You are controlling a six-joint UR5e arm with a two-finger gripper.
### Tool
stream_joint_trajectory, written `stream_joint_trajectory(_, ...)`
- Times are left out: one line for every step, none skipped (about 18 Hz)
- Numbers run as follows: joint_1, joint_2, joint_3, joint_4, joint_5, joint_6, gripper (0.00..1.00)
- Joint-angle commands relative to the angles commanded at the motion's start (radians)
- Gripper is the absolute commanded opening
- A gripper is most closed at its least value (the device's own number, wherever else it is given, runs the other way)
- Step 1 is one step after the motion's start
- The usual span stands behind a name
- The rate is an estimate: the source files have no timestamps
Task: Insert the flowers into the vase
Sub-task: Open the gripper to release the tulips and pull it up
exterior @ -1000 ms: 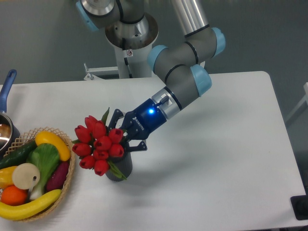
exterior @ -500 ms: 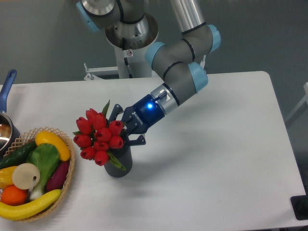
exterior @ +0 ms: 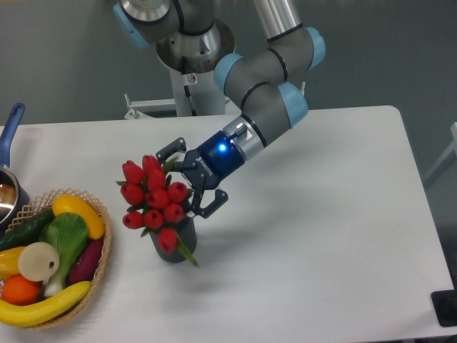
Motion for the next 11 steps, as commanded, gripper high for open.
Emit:
stream_joint_trajectory(0.012,0.015,-0.003,-0.002,0.008,-0.002,1.0)
stream_joint_trajectory(0.029,0.032,-0.012,-0.003,0.027,-0.002,1.0)
stream_joint_trajectory(0.037,0.052,-0.021,-0.002,0.061,0.0,1.0)
stream_joint_trajectory(0.041,0.075,-0.025,-0.003,0.115,0.0,1.0)
stream_joint_trajectory(0.052,0.089,-0.034,-0.002,0.176,0.0,1.0)
stream_joint_trajectory(0.067,0.103,-0.04,0.0,0.227,0.0,1.0)
stream_joint_trajectory(0.078,0.118,-0.041,0.0,0.265,0.002,1.0)
stream_joint_trajectory(0.09,0.133,-0.04,-0.002,0.305,0.002,1.0)
stream_joint_trajectory(0.107,0.15,-0.037,0.0,0.346,0.002,1.0)
stream_joint_trajectory(0.12,0.17,-0.031,-0.002,0.383,0.0,1.0)
stream_joint_trajectory(0.129,0.195,-0.029,-0.003,0.425,0.0,1.0)
